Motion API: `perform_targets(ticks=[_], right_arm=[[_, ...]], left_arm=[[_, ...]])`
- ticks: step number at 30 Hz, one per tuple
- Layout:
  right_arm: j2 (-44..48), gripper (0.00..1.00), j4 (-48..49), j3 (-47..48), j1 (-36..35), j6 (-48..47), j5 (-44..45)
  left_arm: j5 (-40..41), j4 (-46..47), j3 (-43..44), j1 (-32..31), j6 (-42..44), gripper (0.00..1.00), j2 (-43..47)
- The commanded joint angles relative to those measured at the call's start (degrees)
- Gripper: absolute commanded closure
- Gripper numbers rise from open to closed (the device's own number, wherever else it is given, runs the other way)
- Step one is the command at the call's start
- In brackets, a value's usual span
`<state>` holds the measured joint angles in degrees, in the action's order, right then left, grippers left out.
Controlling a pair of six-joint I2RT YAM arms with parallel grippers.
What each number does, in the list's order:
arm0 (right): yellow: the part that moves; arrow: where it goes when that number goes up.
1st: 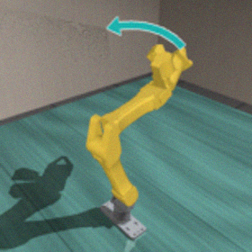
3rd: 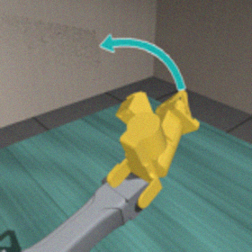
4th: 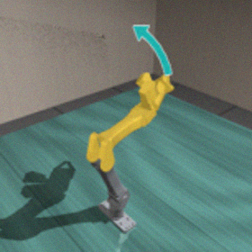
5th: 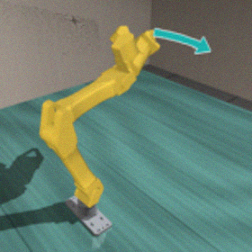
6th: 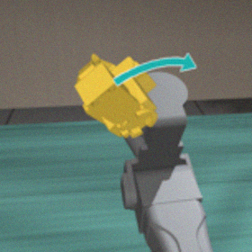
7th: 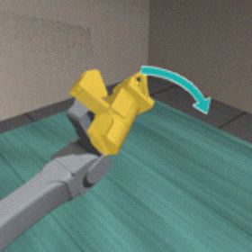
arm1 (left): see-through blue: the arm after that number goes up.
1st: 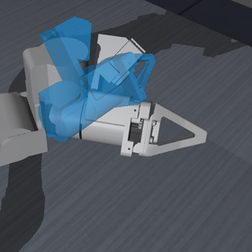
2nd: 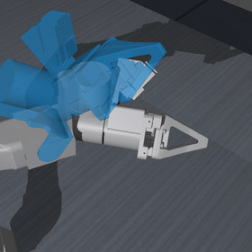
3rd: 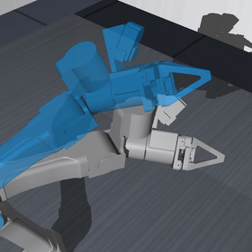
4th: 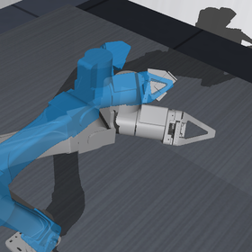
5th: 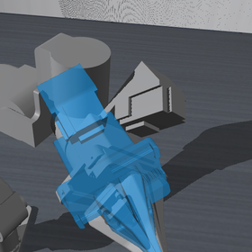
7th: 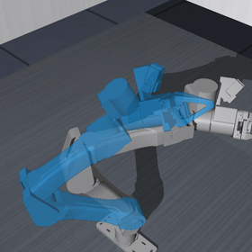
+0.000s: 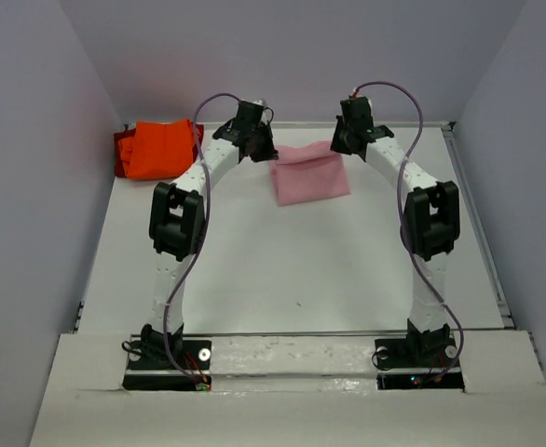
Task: Fold and stack the t-shirts
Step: Fold the tshirt
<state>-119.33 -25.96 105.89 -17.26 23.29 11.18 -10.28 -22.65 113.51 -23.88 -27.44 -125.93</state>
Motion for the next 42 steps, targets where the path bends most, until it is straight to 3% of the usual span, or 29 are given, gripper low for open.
perform_targets(ticks=[1,2,3,4,5,6,7,8,13,17,20,30,36,42], right_arm=[[-8.53,1.00,2.05,14.05,1.87,-2.01,-2.55],[-13.69,0.81,-0.82,18.17,2.75,-2.54,-3.52],[-16.35,0.64,-2.24,26.39,2.75,-3.07,-5.80],[-18.64,0.54,-3.56,29.87,3.54,-3.33,-6.51],[-20.40,0.48,-4.62,32.17,4.07,-3.77,-6.78],[-22.68,0.41,-5.50,35.67,4.07,-5.08,-7.57],[-22.96,0.41,-6.03,35.71,4.07,-5.53,-6.97],[-22.62,0.37,-5.95,34.84,4.07,-5.97,-6.70],[-15.00,0.34,-2.27,23.60,4.07,-7.21,-8.27],[-9.17,0.35,3.62,11.39,4.07,-6.50,-13.27],[-9.51,0.36,2.85,11.09,2.85,-7.20,-16.53],[-13.29,0.39,3.37,14.60,0.91,-4.49,-24.27],[-21.29,0.39,2.05,20.06,0.91,-1.58,-29.99],[-20.69,0.42,1.78,14.71,0.91,0.17,-30.34]], left_arm=[[-2.20,1.56,7.15,3.48,-1.47,1.00,-3.44],[-2.11,1.39,9.94,4.45,-1.91,0.99,-5.45],[-2.11,1.04,11.80,4.89,-2.26,0.75,-6.34],[-0.54,-0.79,13.73,5.24,-2.70,0.59,-7.39],[0.26,-1.07,15.23,5.77,-2.97,0.45,-8.27],[1.31,-0.12,16.20,5.95,-3.06,0.25,-8.19],[1.32,-0.11,16.04,6.04,-2.62,0.09,-7.84],[3.41,1.28,15.60,6.04,-2.18,0.02,-7.06],[2.12,2.53,12.88,5.95,-1.21,0.01,-3.63],[2.46,3.14,5.16,4.55,1.68,0.01,4.71],[5.87,5.42,-6.06,3.05,4.58,0.01,12.16],[7.12,11.75,-27.97,1.74,2.39,0.01,26.87],[4.59,8.60,-25.89,-0.82,2.13,0.01,24.77],[1.76,9.12,-25.98,-1.35,1.95,0.01,25.38]])
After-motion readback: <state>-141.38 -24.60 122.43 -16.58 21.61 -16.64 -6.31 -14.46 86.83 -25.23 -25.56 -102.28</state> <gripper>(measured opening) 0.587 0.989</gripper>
